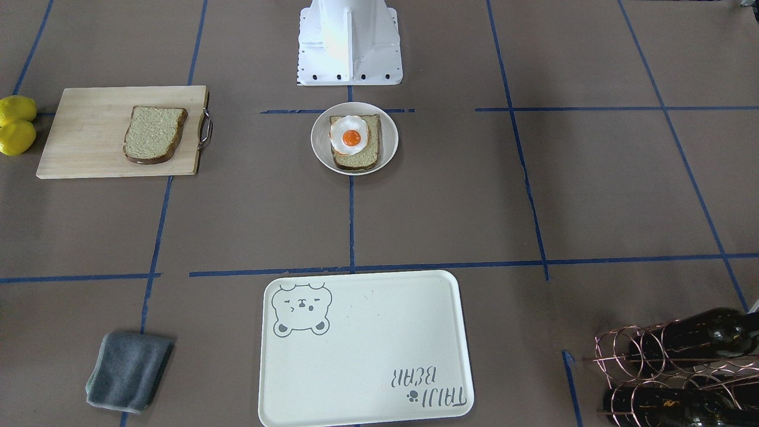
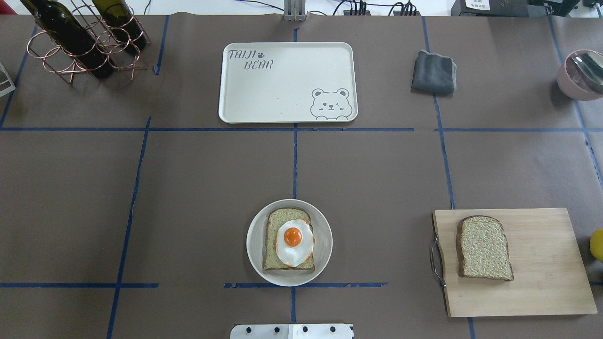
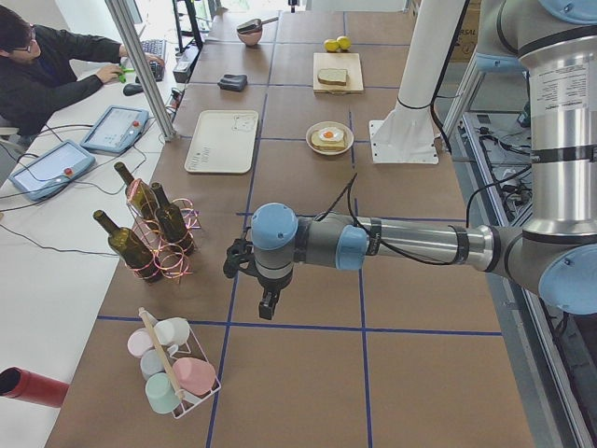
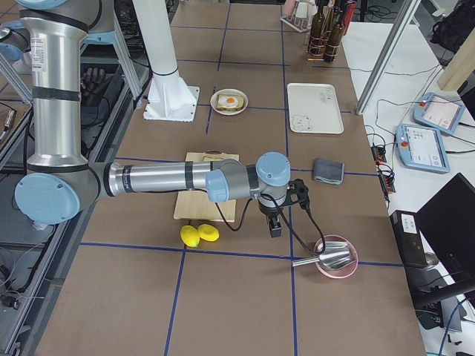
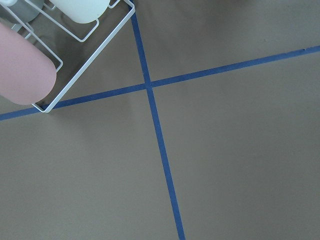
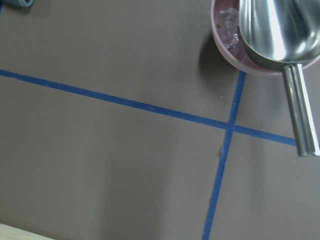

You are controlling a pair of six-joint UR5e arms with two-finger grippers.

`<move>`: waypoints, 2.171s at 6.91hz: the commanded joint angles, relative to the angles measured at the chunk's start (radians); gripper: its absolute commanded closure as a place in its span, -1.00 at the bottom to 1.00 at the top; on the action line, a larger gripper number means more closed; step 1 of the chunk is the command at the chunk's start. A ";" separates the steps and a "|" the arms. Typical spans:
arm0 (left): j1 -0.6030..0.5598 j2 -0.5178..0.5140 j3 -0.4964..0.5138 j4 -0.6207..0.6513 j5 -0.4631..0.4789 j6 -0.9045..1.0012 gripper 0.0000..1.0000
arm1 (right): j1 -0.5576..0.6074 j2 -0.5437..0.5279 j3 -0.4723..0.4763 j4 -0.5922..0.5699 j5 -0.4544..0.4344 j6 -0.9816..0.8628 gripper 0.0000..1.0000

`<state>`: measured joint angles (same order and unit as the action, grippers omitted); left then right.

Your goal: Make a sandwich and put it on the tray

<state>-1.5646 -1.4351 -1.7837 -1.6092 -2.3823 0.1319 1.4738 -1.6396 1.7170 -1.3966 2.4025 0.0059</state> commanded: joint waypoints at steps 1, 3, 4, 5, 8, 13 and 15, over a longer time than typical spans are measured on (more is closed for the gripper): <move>0.000 0.001 0.003 0.000 0.000 0.000 -1.00 | -0.120 -0.045 0.059 0.253 0.021 0.277 -1.00; 0.000 0.002 0.000 0.000 0.000 0.000 -1.00 | -0.301 -0.052 0.104 0.392 0.006 0.566 -1.00; 0.000 0.002 0.000 0.000 0.000 0.000 -1.00 | -0.423 -0.074 0.198 0.392 -0.111 0.726 -1.00; 0.000 0.002 -0.002 0.000 0.000 0.000 -1.00 | -0.557 -0.081 0.252 0.393 -0.231 0.900 -1.00; 0.001 0.002 -0.003 0.000 0.000 0.000 -1.00 | -0.770 -0.237 0.262 0.693 -0.421 1.148 -0.95; 0.000 0.002 -0.008 0.000 0.000 0.000 -1.00 | -0.946 -0.304 0.231 0.783 -0.597 1.244 -0.21; 0.000 0.002 -0.011 0.000 0.000 0.000 -1.00 | -0.946 -0.334 0.230 0.783 -0.598 1.243 -0.21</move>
<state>-1.5646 -1.4327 -1.7927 -1.6091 -2.3823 0.1319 0.5285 -1.9562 1.9476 -0.6140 1.8048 1.2489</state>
